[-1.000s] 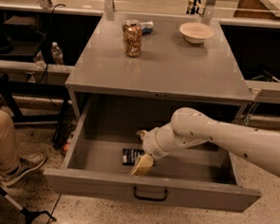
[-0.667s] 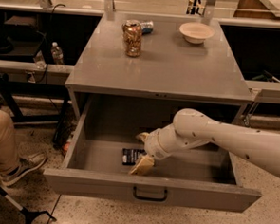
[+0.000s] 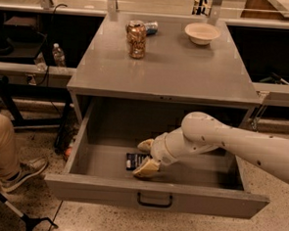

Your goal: Pick rxbar blueberry from top drawer and place on counter

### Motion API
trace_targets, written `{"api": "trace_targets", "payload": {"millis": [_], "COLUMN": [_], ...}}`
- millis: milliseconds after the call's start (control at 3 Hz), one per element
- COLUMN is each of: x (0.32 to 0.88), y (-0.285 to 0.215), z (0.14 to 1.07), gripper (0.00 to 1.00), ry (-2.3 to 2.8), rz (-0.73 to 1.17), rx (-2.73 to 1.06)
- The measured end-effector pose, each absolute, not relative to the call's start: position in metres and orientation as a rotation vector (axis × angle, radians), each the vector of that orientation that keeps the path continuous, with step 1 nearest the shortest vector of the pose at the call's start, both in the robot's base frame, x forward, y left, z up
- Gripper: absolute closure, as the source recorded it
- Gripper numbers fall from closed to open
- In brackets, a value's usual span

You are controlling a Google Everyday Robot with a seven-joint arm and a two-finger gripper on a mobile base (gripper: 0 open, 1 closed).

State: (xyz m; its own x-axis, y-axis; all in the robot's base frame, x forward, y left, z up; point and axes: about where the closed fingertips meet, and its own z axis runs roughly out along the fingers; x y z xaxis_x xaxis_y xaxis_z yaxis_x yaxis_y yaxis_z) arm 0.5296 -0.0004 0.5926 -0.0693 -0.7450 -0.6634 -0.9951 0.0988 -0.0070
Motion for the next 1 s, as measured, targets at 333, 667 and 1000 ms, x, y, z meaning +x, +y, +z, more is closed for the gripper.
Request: {"api": "trace_targets", "payload": {"millis": [333, 667, 1000], "x": [0.530, 0.522, 0.518], "y": [0.000, -0.011, -0.028], "z": [0.598, 0.619, 0.663], "gripper": [0.96, 1.00, 1.00], "ry": [1.870, 1.836, 1.775], "rz": [0.637, 0.664, 0.667], "rx": [-1.698, -1.661, -1.611]}}
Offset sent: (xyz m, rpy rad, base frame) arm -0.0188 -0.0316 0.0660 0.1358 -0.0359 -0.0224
